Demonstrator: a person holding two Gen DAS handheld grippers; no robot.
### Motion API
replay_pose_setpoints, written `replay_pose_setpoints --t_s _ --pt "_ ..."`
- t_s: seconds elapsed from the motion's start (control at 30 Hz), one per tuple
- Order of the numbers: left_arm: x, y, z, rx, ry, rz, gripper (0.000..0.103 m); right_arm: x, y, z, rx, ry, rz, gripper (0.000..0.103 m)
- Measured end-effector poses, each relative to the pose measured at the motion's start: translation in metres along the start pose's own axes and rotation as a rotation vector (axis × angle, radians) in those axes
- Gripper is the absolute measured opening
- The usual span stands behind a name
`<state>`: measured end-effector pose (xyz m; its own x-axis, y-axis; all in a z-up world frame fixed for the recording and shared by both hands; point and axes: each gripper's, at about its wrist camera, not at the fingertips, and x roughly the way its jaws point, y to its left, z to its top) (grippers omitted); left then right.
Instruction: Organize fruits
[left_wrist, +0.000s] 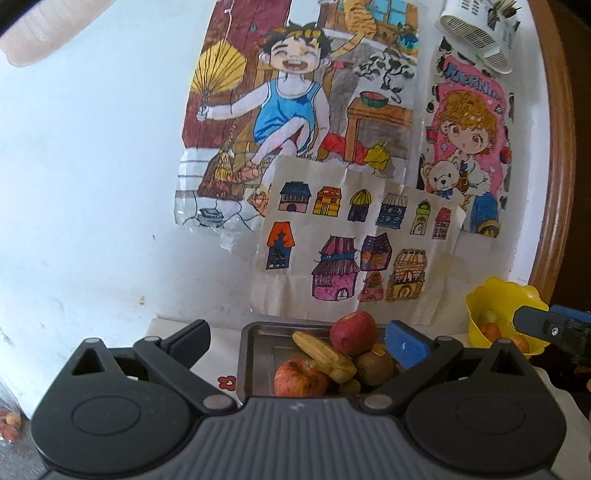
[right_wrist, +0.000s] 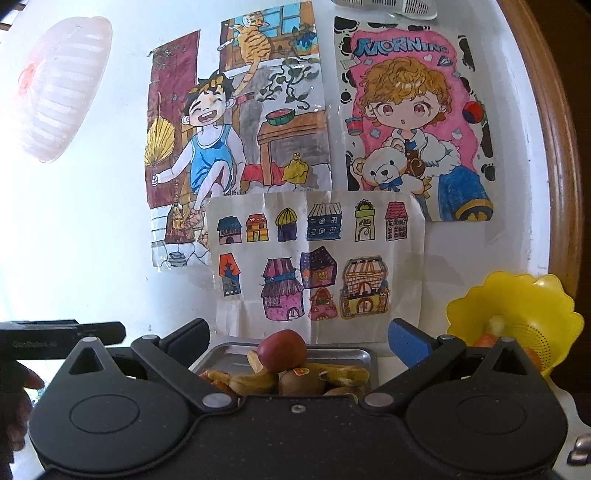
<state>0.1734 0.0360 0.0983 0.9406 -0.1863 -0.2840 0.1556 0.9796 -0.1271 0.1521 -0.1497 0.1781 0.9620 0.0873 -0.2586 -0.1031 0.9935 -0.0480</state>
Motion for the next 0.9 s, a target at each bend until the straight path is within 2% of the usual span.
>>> replay_pose_setpoints --t_s 0.47,0.9 --pt "-0.042 0.005 -0.014 -0.026 -0.011 0.022 0.103 -0.039 0.010 -0.015 0.016 -0.002 0.019 0.102" --pt "-0.070 0.006 -0.034 -0.024 -0.022 0.039 0.103 -0.066 0.019 -0.032 0.012 -0.016 0.002 0.102"
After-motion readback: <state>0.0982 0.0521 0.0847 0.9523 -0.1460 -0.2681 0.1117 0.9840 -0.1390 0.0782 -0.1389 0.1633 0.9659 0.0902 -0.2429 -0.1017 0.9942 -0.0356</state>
